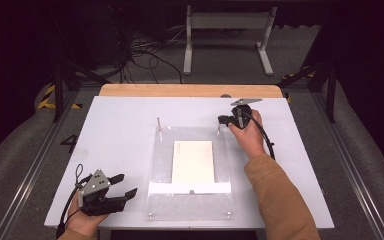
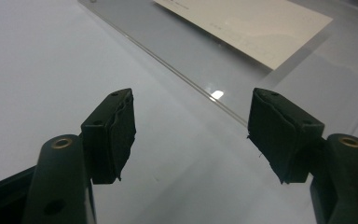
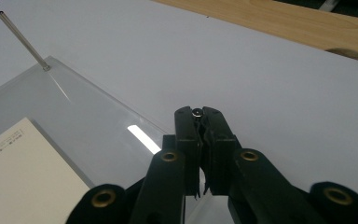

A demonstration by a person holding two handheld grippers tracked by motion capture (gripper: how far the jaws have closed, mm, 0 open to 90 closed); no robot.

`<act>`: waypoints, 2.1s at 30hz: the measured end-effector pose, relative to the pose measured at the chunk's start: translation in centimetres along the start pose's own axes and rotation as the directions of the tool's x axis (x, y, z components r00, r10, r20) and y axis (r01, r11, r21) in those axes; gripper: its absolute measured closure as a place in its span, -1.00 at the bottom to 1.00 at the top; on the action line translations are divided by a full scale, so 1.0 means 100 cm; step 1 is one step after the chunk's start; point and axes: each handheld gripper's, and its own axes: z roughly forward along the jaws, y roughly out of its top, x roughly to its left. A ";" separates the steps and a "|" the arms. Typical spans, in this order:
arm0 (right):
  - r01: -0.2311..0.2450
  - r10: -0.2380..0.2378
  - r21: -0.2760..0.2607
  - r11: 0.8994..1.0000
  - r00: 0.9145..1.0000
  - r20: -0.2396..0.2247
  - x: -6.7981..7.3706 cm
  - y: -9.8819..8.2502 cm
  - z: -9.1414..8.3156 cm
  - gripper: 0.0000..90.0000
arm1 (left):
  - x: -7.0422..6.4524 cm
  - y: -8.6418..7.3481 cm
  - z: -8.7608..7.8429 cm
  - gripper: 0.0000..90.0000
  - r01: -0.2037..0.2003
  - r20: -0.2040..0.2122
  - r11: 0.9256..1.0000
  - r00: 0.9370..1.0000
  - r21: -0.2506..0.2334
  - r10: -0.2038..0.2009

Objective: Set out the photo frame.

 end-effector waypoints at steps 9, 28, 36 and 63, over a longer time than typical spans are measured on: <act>-0.056 0.056 0.000 0.998 0.997 -0.047 -0.011 0.003 0.005 0.91 | -0.002 -0.003 -0.001 -0.49 -0.041 0.038 0.998 0.998 -0.039 0.043; -0.144 0.145 0.010 0.989 0.985 -0.093 -0.021 0.006 0.011 0.91 | -0.025 0.008 0.018 -0.67 -0.195 0.063 0.976 0.978 -0.095 0.201; -0.164 0.164 0.010 0.986 0.983 -0.086 -0.020 0.006 0.011 0.91 | -0.037 0.018 0.029 -0.70 -0.240 0.062 0.956 0.965 -0.169 0.253; -0.163 0.163 -0.005 0.987 0.985 -0.066 -0.018 0.005 0.010 0.89 | -0.044 0.034 0.039 -0.05 -0.299 -0.025 0.914 0.952 -0.273 0.304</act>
